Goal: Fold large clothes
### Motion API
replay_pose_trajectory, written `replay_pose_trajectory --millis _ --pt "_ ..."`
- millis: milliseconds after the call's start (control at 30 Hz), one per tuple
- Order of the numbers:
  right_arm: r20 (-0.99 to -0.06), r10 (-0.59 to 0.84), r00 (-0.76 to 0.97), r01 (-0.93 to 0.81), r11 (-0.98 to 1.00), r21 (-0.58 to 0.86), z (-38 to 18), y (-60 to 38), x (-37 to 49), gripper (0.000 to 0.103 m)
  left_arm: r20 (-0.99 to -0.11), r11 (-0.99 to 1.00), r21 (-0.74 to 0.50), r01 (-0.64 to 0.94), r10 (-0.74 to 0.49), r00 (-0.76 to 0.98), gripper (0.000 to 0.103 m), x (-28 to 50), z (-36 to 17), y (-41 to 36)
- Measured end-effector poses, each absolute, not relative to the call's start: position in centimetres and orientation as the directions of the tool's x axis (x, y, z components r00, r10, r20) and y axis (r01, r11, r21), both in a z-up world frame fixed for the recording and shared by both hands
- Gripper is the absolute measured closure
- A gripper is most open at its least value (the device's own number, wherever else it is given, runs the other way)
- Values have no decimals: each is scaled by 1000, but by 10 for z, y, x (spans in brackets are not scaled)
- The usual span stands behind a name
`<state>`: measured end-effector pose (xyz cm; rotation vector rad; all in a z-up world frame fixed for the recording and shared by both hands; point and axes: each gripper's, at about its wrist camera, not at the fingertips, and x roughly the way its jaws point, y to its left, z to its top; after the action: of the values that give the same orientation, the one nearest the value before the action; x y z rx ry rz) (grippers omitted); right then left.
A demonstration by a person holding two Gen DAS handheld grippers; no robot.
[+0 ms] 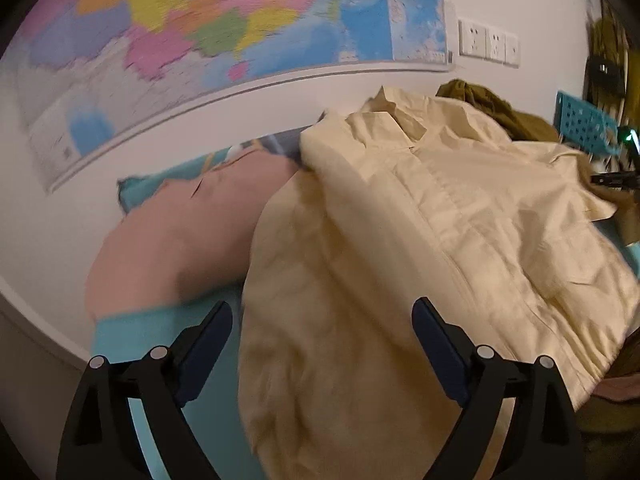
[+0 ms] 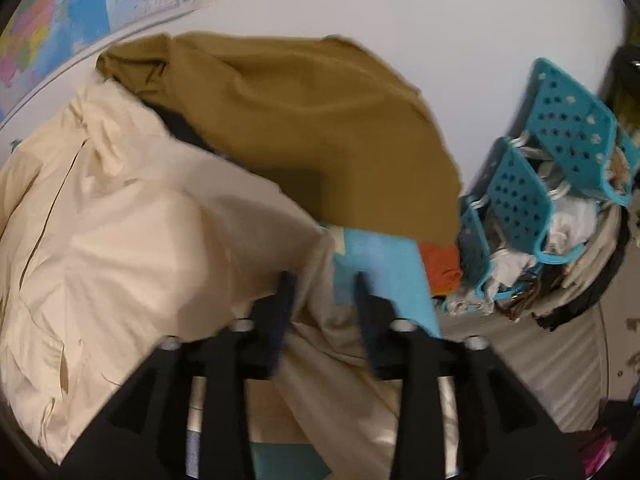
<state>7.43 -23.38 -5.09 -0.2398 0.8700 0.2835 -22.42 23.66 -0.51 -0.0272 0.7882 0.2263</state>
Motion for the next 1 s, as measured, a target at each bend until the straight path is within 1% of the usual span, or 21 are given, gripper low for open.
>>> replay_pose_trajectory --millis 33,100,133,200,267,333,367,400,433,467,500,533,567,600,667,733,800,867,933,967,1000 --pt "-739 176 650 -341 937 -77 -38 -235 63 45 -699 978 37 -206 173 694 14 -235 -3 233" --pt "-678 236 696 -357 933 -42 -17 -235 44 41 -690 987 -42 -157 85 719 11 -253 0 219" --pt "-653 282 703 -388 922 -20 -6 -234 36 36 -687 990 -76 -115 32 726 11 -259 0 208" --pt "-614 367 699 -453 891 17 4 -227 16 31 -683 993 -111 -42 -45 729 10 -264 -2 184" --pt "-607 437 664 -522 852 42 4 -215 1 29 -710 997 -81 8 -64 701 9 -259 -11 161" --pt "-605 487 630 -570 819 66 0 -204 -7 29 -756 999 -25 26 -36 653 11 -249 -30 144" --pt "-612 516 599 -599 796 85 -6 -197 -10 29 -781 1000 -14 16 -21 624 27 -243 -38 142" --pt "-618 525 585 -611 787 90 -8 -191 -14 29 -808 1000 -6 -5 -2 590 50 -238 -47 144" --pt "-623 532 573 -620 779 94 -12 -185 -18 29 -823 999 6 -34 24 567 59 -234 -54 149" --pt "-633 542 552 -635 766 102 -18 -180 -19 29 -827 999 -9 -50 21 562 74 -234 -54 157" --pt "-638 548 542 -640 761 110 -22 -177 -20 29 -820 997 -18 -68 24 573 97 -236 -48 167" --pt "-640 556 530 -641 757 127 -26 -175 -21 29 -808 994 -39 -98 26 588 99 -239 -37 180" --pt "-644 569 512 -646 748 148 -29 -173 -21 29 -790 991 -62 -120 25 612 100 -243 -25 191" --pt "-644 575 504 -650 744 156 -30 -170 -24 29 -762 987 -58 -153 55 645 100 -249 -6 206" --pt "-638 584 502 -653 739 163 -29 -167 -25 29 -711 974 -2 -228 158 685 100 -259 28 229" --pt "-632 594 498 -653 737 178 -31 -166 -23 29 -669 954 20 -298 234 705 100 -265 57 257" --pt "-627 604 491 -647 735 201 -34 -166 -20 29 -648 919 72 -388 339 682 100 -264 78 289" --pt "-628 601 495 -635 743 210 -36 -169 -16 29 -655 870 136 -475 438 616 99 -256 79 320" --pt "-633 603 485 -625 746 232 -41 -173 -11 29 -676 803 235 -548 540 502 88 -238 60 346" --pt "-639 596 486 -611 755 239 -45 -176 -8 29 -680 758 294 -582 594 430 72 -228 46 355" --pt "-643 592 486 -603 760 243 -48 -179 -5 29 -682 724 339 -601 629 373 60 -223 36 363"
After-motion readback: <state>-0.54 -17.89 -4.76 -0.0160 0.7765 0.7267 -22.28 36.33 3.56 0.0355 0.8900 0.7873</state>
